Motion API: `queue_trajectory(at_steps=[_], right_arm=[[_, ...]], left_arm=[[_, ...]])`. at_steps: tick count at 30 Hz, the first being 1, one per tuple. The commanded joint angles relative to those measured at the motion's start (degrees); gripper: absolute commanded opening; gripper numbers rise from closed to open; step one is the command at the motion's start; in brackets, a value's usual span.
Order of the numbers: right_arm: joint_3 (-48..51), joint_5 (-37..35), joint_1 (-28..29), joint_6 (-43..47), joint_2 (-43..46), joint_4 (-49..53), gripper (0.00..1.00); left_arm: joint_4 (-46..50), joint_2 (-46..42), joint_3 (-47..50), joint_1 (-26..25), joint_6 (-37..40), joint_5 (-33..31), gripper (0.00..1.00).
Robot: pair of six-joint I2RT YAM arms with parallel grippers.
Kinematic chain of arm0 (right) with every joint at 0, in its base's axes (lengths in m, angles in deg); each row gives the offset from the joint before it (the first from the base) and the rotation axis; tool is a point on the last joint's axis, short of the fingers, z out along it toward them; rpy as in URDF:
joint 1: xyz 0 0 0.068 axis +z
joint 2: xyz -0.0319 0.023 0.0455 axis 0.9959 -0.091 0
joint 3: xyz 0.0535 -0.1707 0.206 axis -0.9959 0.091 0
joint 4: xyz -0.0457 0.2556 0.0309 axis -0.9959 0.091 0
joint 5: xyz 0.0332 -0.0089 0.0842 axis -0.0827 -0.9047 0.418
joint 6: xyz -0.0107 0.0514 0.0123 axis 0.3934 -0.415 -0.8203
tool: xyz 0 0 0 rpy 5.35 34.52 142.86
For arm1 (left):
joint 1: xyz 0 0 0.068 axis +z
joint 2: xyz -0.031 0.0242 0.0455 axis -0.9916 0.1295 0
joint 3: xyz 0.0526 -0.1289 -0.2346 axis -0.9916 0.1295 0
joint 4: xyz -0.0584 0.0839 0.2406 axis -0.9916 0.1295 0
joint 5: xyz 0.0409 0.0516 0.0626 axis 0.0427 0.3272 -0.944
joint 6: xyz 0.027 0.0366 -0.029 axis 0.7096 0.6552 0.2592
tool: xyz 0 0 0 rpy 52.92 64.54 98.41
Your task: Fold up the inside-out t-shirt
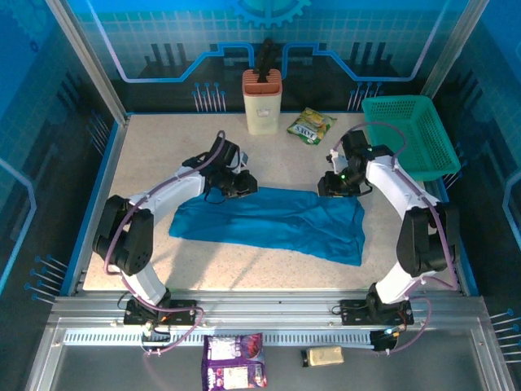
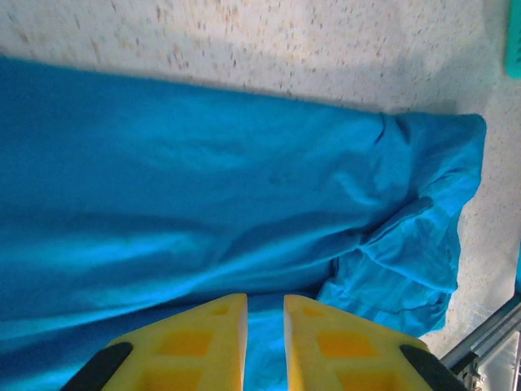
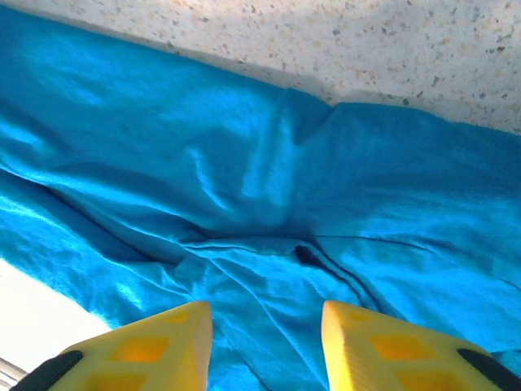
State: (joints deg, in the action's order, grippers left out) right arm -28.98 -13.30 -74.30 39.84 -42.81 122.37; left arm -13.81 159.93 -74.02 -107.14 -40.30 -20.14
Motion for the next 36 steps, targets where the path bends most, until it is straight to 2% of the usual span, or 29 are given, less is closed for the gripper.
queue_trajectory(at_steps=[1,9,16,19,24,25,31,36], right_arm=[[-0.29,-0.67,-0.01,1.25,-1.30,1.28,0.38],[1.08,-2.78,1.80,0.55,-6.60,-1.70,0.38],[0.94,-2.23,3.14,-0.02,-9.99,-2.97,0.32],[1.28,-2.03,3.73,-0.46,-10.40,-2.98,0.25],[2.28,-2.90,5.76,-2.02,-7.96,-1.62,0.02],[2.50,-3.20,6.26,-2.63,-7.09,-0.80,0.00],[5.59,-4.86,11.25,-8.44,-0.19,2.80,0.00],[7.75,-4.71,15.99,-13.28,2.20,5.31,0.00]], left_arm=[[-2.05,-0.66,1.42,-0.76,-2.29,0.55,0.20],[-2.56,4.93,0.48,-1.43,-2.79,1.21,0.20],[-2.36,6.92,-0.32,-1.83,-2.13,1.17,0.20],[-2.68,7.47,-0.32,-1.79,-2.14,1.48,0.20],[-2.96,7.80,-0.43,-1.79,-2.00,2.35,0.20],[-2.95,7.76,-0.62,-1.79,-1.88,2.44,0.20],[-2.68,7.60,-1.59,-2.04,-1.37,3.57,0.20],[-0.66,9.65,-3.70,-2.14,1.10,4.25,0.20]])
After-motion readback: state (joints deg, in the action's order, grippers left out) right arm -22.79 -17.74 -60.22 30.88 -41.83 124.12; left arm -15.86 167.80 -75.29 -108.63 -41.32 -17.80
